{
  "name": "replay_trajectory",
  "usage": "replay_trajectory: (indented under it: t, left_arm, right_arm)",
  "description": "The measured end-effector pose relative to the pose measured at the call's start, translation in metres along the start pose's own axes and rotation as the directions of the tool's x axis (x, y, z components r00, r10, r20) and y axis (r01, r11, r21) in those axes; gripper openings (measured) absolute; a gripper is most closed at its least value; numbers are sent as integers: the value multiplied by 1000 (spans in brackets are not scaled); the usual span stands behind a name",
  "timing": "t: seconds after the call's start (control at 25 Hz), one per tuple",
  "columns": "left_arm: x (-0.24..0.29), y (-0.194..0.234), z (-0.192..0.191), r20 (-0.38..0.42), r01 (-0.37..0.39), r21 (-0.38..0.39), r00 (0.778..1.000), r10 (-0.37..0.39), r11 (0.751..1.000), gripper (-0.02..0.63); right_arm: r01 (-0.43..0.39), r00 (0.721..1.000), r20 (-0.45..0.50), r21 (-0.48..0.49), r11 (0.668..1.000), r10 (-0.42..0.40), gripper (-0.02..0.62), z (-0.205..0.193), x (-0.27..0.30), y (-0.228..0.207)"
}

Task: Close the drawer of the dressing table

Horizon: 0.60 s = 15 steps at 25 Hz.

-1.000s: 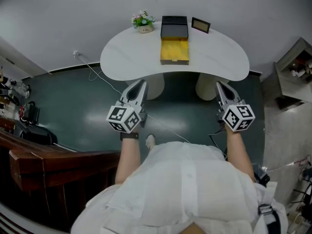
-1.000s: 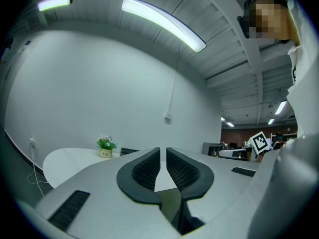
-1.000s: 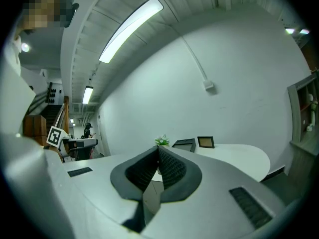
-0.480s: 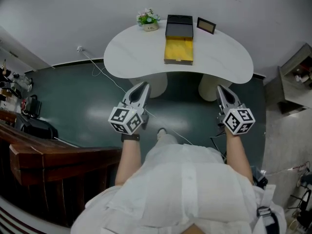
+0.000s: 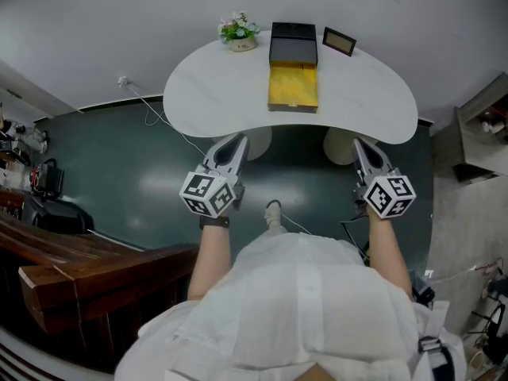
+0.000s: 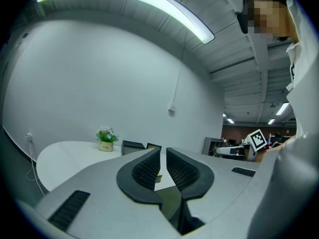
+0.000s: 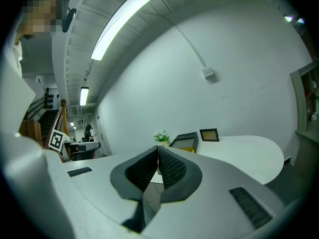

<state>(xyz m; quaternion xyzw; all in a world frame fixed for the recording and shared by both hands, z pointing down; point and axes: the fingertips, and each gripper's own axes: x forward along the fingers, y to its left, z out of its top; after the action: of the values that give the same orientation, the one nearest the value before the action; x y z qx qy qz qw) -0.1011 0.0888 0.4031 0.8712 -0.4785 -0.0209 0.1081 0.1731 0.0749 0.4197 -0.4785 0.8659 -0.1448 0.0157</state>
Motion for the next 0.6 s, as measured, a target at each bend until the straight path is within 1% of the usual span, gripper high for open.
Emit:
replay_trajectory:
  t: [0.16,0.28,0.48,0.6]
  left_arm:
    - [33,23,12,-3,46,29,999,-46,999,49]
    - [53,41,19,-18,90,61,996,-89,994,49]
    - [87,70,34,-34,164,111,986,-161,980,51]
    - [104,81,37,-41,207,124,978,-204,970,51]
  right_arm:
    - [11,1000,8,-6,1000,-11,9,15,40,-10]
    - [13,1000,12,-18,1000,-13,11,23,70,-9]
    - [30,999,22,-32,999,-29,11,34,115,-10]
    - [45,999,20,-37,998,-45,11,36,132,-10]
